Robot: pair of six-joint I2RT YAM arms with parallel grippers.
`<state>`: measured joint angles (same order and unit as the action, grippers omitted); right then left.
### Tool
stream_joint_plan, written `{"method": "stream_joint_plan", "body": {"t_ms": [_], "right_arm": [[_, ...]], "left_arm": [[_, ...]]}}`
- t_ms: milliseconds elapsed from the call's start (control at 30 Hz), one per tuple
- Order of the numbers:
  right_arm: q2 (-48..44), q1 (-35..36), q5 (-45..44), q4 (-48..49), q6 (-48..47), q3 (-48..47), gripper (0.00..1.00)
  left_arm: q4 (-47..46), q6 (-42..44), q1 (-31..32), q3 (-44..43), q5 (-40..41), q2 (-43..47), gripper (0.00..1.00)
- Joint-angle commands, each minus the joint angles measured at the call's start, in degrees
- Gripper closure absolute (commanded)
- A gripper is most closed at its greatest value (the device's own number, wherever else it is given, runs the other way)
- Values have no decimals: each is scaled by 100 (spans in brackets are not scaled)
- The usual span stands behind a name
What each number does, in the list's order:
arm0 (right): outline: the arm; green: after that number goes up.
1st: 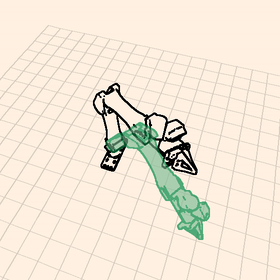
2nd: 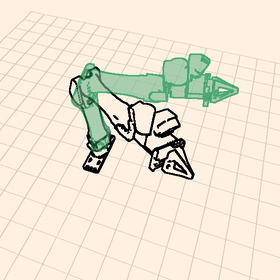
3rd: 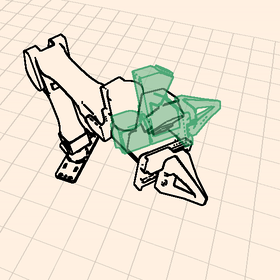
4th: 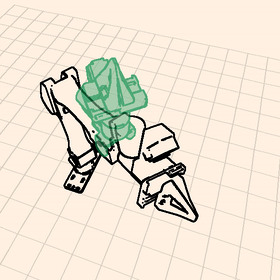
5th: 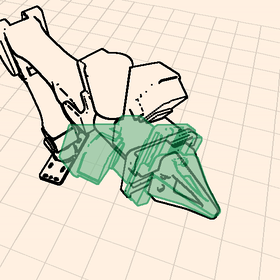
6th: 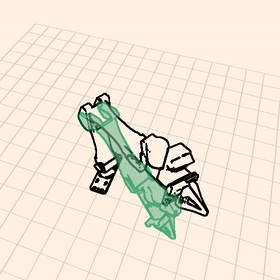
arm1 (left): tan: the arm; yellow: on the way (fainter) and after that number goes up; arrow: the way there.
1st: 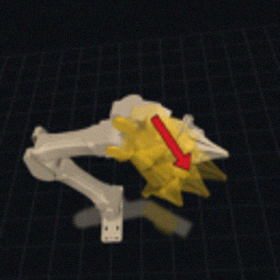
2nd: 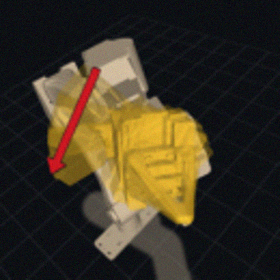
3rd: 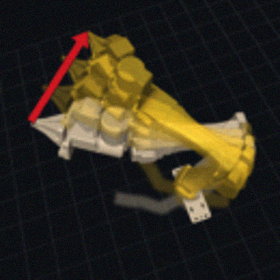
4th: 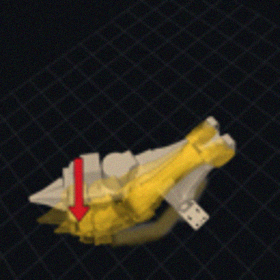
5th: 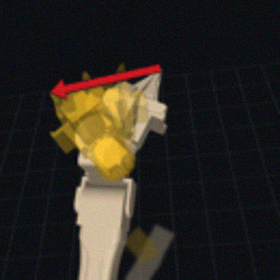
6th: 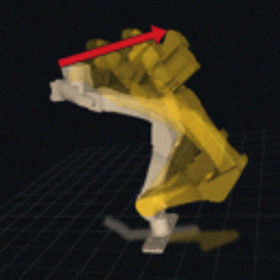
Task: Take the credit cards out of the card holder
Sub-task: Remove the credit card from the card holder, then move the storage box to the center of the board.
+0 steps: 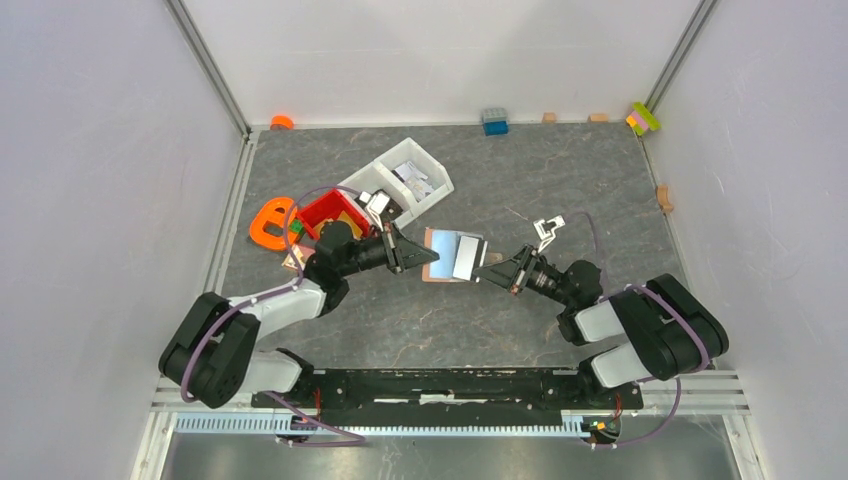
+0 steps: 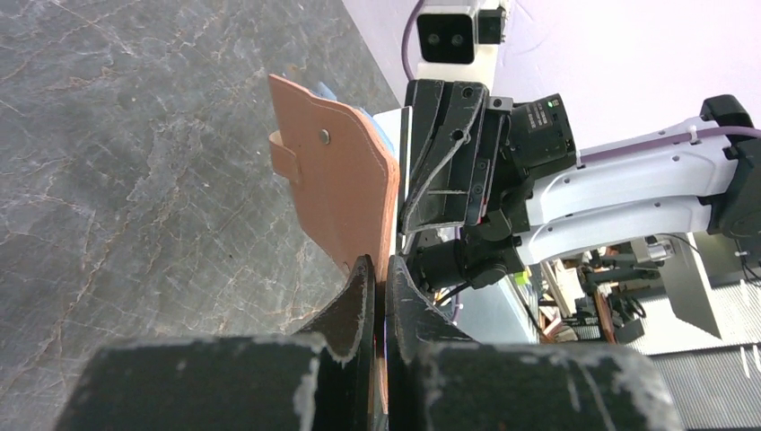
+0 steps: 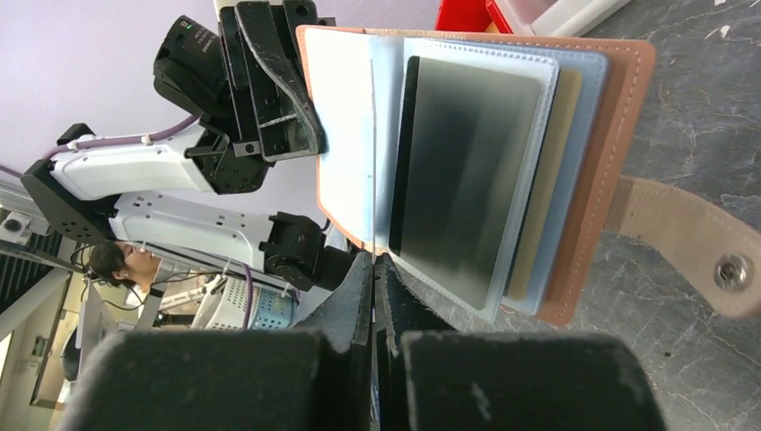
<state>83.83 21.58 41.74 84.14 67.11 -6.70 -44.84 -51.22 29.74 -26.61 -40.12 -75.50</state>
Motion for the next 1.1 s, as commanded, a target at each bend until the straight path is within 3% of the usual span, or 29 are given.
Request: {"method": "stream_joint_plan", "body": {"t_ms": [0,200,400,500,733,867,1067], "right_arm": [[-123,-87,-86,2236,-134,60,100],[-667,-138,-331,-12,-1227,-94,100],[-1438,-120,-1096,-3522,-3171,-961,100],[-1398,-60,-1783,-4826,-3912,-1643,100],[-401,266,-2348,-6074,-4520,-3425,100],[711,445,-2387,-6823,-4831,-4806,100],[2093,618,-2732,-7653,-5448,-6552,100]], "left_arm": [[-145,159,-74,45,213,266,98],[1647,859,-97,-122,1329,794,98],[2282,1022,-98,-293,1680,793,97],[2425,1032,-99,-353,1732,720,97],[2759,1220,-98,-370,1885,936,97],[3181,1434,-96,-493,2016,964,97],[2954,1297,-73,-412,1927,927,96]]}}
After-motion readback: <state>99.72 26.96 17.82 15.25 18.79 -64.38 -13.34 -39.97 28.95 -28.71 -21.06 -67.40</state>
